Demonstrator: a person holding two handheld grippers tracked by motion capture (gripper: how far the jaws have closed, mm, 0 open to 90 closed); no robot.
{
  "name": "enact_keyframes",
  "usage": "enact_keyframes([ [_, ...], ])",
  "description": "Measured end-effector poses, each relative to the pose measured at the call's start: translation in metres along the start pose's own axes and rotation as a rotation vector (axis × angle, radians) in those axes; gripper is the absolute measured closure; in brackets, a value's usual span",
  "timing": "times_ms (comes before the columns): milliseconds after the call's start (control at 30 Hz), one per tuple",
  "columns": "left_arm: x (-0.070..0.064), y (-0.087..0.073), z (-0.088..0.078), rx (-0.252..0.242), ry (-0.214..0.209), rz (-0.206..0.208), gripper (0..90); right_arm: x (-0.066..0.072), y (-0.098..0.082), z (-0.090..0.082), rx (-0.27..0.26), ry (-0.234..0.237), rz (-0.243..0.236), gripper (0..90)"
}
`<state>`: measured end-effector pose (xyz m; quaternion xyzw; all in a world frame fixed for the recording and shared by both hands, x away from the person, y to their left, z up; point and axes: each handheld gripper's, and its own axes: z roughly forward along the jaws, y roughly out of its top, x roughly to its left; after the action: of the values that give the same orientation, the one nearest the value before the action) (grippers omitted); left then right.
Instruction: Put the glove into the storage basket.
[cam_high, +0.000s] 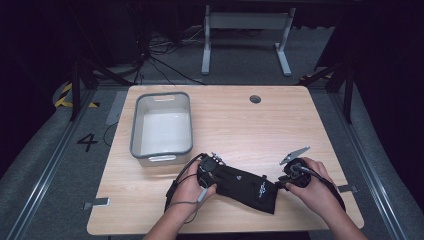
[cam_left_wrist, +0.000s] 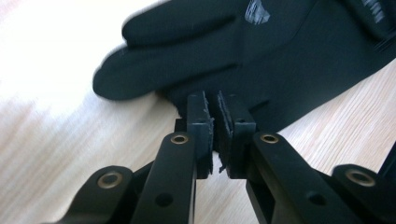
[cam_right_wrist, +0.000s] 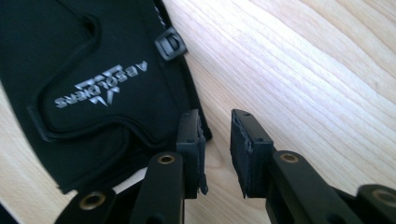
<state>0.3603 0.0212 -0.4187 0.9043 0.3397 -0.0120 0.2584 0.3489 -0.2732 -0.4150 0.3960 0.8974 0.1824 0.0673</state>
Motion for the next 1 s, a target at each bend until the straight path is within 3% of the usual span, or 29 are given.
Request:
enact_keyframes([
  [133,-0.001,0.003,-0.004,-0.023,-0.009,0.007,81.0,-0.004,-0.003,-0.002,-0.006,0.0,0.011,74.3],
  [300,-0.006,0.011,-0.004,-0.044,-0.041,0.05,78.0,-0.007,-0.007,-0.005,-0.013,-0.005,0.018,73.8],
  [400,-0.01,0.017,-0.006,-0.043,-0.076,0.079,75.3,-0.01,-0.011,-0.007,-0.024,-0.002,0.037,73.9],
  [600,-0.017,0.031,-0.003,-0.017,-0.097,0.146,67.0,-0.016,-0.018,-0.014,-0.048,-0.001,0.069,71.8],
  [633,-0.019,0.036,-0.001,-0.012,-0.105,0.182,63.2,-0.018,-0.02,-0.016,-0.059,-0.003,0.077,70.8],
  [667,-0.019,0.036,-0.001,-0.012,-0.105,0.182,61.4,-0.018,-0.02,-0.016,-0.059,-0.003,0.077,70.8],
  [700,-0.021,0.04,0.002,-0.008,-0.104,0.221,60.4,-0.021,-0.021,-0.019,-0.066,-0.001,0.079,70.8],
  [733,-0.021,0.04,0.002,-0.008,-0.104,0.221,58.8,-0.021,-0.021,-0.019,-0.066,-0.001,0.079,70.8],
  [767,-0.024,0.043,0.007,0.005,-0.112,0.273,56.8,-0.022,-0.022,-0.02,-0.074,0.004,0.089,70.6],
  [800,-0.024,0.043,0.007,0.005,-0.112,0.273,54.5,-0.022,-0.022,-0.02,-0.074,0.004,0.089,70.6],
  [900,-0.032,0.047,0.014,0.021,-0.135,0.384,50.3,-0.024,-0.024,-0.021,-0.079,0.019,0.102,70.4],
  [1000,-0.034,0.05,0.018,0.012,-0.144,0.406,48.0,-0.024,-0.024,-0.022,-0.082,0.02,0.104,70.3],
])
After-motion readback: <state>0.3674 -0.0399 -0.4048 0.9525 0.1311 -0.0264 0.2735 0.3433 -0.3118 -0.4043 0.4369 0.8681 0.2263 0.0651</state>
